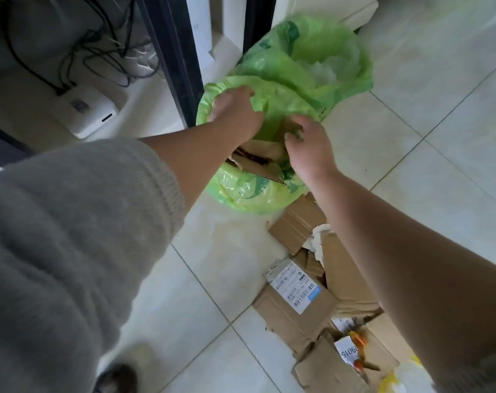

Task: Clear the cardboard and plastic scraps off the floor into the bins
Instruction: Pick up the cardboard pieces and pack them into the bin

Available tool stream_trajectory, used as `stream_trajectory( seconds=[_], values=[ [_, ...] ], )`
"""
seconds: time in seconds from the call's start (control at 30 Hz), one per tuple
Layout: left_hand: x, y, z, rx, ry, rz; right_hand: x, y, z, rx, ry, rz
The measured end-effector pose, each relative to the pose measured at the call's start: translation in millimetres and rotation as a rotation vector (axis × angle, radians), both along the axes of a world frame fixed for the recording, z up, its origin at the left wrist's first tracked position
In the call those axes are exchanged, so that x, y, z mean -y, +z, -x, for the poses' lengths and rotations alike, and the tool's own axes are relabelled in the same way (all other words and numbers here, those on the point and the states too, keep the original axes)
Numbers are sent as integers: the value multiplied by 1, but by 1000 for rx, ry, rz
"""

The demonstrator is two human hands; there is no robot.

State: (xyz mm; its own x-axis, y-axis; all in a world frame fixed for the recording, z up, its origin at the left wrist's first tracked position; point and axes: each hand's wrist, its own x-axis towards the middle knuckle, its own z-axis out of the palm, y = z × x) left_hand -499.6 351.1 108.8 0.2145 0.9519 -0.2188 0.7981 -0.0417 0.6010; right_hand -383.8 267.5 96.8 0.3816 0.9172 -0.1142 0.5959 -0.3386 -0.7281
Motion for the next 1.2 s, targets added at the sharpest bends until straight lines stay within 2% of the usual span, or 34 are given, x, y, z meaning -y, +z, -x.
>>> stream_trajectory(
  seconds=[0.07,0.2,0.33,0.47,0.63,0.83,1.0,1.1,1.2],
  values=[
    [14,32,8,96,8,-18,25,25,-5,-96,-60,-8],
    [65,110,26,359,242,256,79,101,-10,-172,-103,137],
    [131,210,35,396,426,462,111,213,-14,-238,-48,271],
    [161,316,36,485,631,617,114,333,-27,-280,4,326],
    [165,397,28,576,774,674,104,427,-48,-273,26,407],
    [135,448,6,611,846,671,70,478,-82,-221,54,441],
    [109,465,-34,663,951,649,10,489,-119,-179,216,485],
    [87,464,-62,660,1026,599,-50,482,-149,-128,383,454],
    [75,467,-99,724,1280,460,-105,472,-170,-71,692,490]
  ],
)
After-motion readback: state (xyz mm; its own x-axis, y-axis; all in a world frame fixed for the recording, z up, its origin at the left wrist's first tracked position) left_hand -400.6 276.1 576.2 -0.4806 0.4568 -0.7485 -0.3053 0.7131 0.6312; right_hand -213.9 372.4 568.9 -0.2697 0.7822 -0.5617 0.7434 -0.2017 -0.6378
